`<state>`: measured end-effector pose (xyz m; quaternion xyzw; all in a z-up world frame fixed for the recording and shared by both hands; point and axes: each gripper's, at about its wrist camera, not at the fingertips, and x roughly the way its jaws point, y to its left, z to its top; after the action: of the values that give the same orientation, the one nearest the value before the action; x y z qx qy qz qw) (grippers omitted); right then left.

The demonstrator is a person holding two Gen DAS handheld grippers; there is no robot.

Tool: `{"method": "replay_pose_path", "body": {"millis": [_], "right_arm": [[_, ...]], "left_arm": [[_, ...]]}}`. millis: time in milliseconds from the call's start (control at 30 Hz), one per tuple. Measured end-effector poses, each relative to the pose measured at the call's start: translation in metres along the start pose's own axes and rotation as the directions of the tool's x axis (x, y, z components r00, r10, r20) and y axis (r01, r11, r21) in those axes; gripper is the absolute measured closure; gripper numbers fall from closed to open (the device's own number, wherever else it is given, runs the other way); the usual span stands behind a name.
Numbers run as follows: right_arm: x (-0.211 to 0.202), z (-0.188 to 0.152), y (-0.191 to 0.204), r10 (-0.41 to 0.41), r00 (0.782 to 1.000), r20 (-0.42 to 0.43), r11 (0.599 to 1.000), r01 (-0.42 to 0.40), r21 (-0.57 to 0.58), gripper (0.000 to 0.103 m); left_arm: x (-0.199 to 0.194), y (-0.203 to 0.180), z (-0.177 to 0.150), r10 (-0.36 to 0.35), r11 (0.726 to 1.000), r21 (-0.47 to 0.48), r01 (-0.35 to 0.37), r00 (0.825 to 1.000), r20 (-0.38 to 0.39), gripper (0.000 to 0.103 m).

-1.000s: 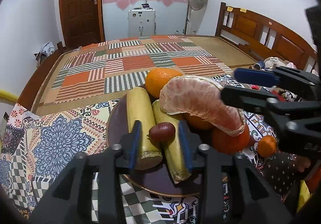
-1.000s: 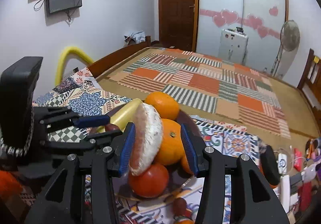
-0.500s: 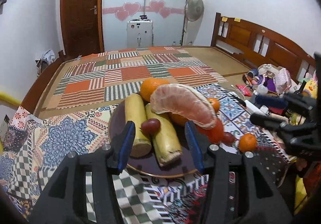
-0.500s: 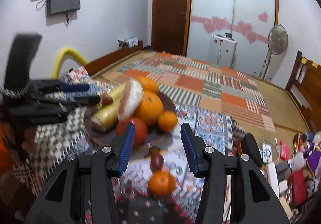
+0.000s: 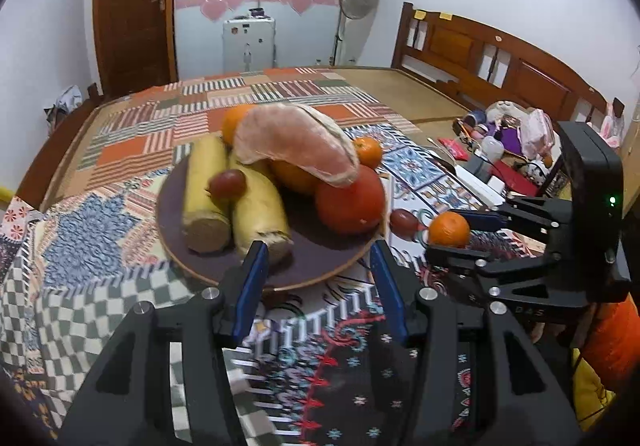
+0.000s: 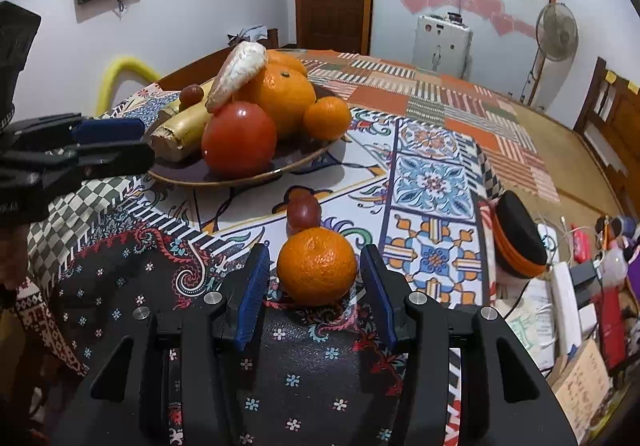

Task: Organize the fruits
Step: 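Grasp another red date with the left tool while the right tool grasps a tangerine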

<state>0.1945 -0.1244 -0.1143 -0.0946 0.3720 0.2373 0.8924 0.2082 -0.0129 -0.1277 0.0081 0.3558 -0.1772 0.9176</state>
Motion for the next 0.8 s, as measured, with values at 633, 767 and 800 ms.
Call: {"method": "replay_pose_path", "body": {"millis": [633, 767, 800], "right_arm": [[-0.052, -0.01, -0.037, 0.0, 0.99, 0.138, 0.994, -0.015, 0.109, 0.068], [-0.058, -0.013, -0.039, 0.015, 0.987, 0.162, 0.992, -0.034, 0.119, 0.068], [-0.058, -0.013, -0.04, 0.014, 0.986, 0.165, 0.992, -0.034, 0.12, 0.068]], "left_arm": [[0.05, -0.073, 0.009, -0.058, 0.996, 0.063, 0.064, 0.994, -0.091, 0.059], [0.062, -0.081, 0.018, -0.023, 0.997, 0.071, 0.032, 0.993, -0.118, 0.065], [0.064, -0.082, 0.02, -0.017, 0.997, 0.076, 0.026, 0.992, -0.122, 0.065]]}}
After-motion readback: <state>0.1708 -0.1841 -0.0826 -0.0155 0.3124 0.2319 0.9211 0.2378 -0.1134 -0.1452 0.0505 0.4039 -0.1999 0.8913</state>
